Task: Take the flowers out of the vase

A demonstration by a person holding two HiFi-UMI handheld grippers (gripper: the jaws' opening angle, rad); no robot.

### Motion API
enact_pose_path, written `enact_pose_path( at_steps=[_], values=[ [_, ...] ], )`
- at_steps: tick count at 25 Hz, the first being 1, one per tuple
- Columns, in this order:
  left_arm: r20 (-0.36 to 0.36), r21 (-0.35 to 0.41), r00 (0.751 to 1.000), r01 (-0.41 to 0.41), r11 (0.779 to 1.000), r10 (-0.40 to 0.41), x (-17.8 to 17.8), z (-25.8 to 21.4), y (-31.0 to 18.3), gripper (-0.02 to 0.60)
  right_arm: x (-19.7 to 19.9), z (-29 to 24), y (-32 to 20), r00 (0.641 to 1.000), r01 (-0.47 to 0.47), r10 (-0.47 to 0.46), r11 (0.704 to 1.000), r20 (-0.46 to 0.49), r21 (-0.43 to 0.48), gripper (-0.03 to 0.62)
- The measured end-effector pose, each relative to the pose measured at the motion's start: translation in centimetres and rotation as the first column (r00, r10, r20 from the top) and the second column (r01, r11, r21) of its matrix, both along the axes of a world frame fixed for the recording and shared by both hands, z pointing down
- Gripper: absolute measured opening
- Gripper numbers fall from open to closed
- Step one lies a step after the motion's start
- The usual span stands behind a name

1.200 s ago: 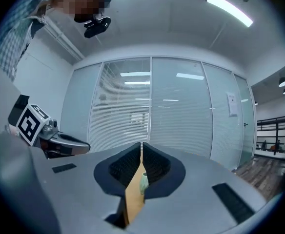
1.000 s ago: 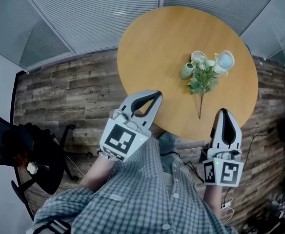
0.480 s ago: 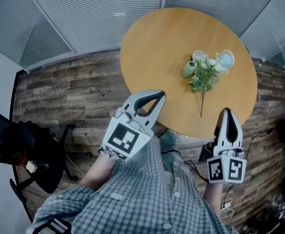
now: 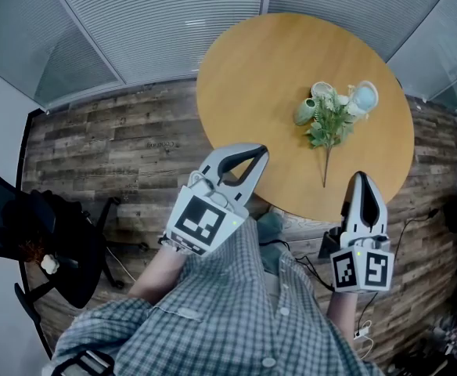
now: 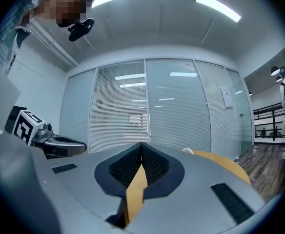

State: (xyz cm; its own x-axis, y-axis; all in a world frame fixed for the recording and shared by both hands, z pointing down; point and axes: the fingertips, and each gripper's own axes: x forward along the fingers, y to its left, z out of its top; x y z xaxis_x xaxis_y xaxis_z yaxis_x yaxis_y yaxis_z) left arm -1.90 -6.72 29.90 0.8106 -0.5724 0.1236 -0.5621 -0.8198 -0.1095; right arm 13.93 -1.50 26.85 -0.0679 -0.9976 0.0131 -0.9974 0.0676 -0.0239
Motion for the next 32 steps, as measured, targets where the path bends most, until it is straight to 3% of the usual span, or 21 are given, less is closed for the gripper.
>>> enact_pose_path(
  at_steps=[23,32],
  values=[
    [-0.053,-0.037,0.998,0.038,0.999,-0.04,-1.4,0.0,0.1,0.008,-1.5,0.4,-0.1,0.999,0.041,-0.042,0.999,-0.024,-0.022,0.011],
    [-0.055,-0.046,0.998,0.019,0.999,-0.022,-0.8,0.2,0.0,0.008,-1.2,0.9,-0.1,0.999,0.033,-0.034,0.999,-0.018,-0.031,0.011]
  ],
)
